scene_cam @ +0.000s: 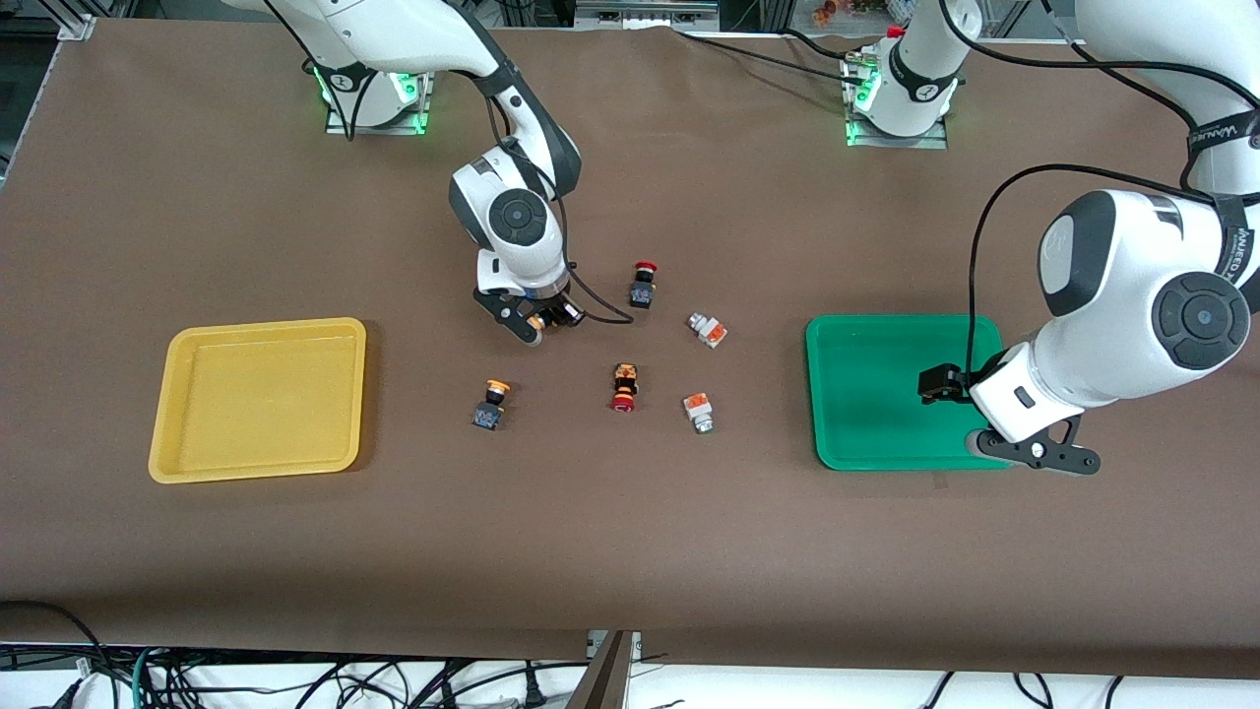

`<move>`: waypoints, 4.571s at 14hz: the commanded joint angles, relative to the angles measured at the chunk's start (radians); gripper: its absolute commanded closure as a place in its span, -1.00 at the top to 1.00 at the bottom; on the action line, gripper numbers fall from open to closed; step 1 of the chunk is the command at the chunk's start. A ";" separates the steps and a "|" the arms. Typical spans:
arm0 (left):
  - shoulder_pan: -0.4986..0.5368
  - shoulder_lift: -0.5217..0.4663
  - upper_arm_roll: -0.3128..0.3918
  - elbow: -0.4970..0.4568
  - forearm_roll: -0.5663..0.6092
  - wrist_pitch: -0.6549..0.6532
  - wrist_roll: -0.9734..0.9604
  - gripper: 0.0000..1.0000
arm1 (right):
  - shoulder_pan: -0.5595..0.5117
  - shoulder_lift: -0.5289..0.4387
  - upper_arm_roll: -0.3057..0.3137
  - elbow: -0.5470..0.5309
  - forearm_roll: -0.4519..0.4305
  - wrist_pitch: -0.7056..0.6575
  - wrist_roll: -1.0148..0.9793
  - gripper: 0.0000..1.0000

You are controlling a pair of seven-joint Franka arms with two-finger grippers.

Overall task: Place green and yellow buttons in trays
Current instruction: 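Place the yellow button in the yellow tray while the left gripper nears, then grasp another yellow button with the right gripper while the left gripper reaches, then place the yellow button in the yellow tray while the left gripper grasps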

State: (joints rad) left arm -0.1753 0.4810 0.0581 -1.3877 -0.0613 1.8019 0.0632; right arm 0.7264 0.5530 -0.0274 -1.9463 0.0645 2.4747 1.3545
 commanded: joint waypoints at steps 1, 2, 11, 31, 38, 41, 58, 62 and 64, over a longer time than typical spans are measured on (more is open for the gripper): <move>-0.006 0.014 0.009 0.035 -0.021 -0.016 -0.073 1.00 | 0.008 -0.024 -0.019 -0.013 0.000 0.004 -0.012 -1.00; -0.006 0.011 0.008 0.033 -0.020 -0.016 -0.109 1.00 | 0.008 -0.059 -0.051 -0.013 0.000 -0.006 -0.062 -1.00; -0.024 0.011 -0.055 0.035 -0.118 -0.015 -0.235 1.00 | -0.252 -0.090 -0.470 0.070 0.061 -0.300 -1.392 -1.00; -0.361 0.214 -0.058 0.013 -0.164 0.280 -0.806 1.00 | -0.102 0.110 -0.361 0.309 0.285 -0.197 -1.091 1.00; -0.411 0.272 -0.058 0.013 -0.164 0.385 -0.956 1.00 | -0.073 0.191 -0.257 0.317 0.301 0.015 -0.895 1.00; -0.444 0.310 -0.055 0.016 -0.163 0.435 -1.014 1.00 | -0.067 0.214 -0.243 0.320 0.298 0.053 -0.874 1.00; -0.408 0.409 -0.050 0.013 0.049 0.478 -0.863 0.19 | -0.194 0.179 -0.549 0.311 0.291 -0.310 -1.658 -1.00; -0.408 0.410 -0.049 0.013 0.049 0.471 -0.842 -1.00 | -0.234 0.180 -0.548 0.270 0.301 -0.312 -1.689 -0.01; -0.406 0.410 -0.049 0.013 0.051 0.471 -0.841 -1.00 | -0.237 0.173 -0.546 0.285 0.305 -0.318 -1.684 1.00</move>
State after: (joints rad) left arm -0.5827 0.8863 0.0093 -1.3852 -0.0370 2.2785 -0.7942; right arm 0.4956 0.7450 -0.5835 -1.6668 0.3477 2.1679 -0.3167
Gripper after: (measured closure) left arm 0.590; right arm 0.454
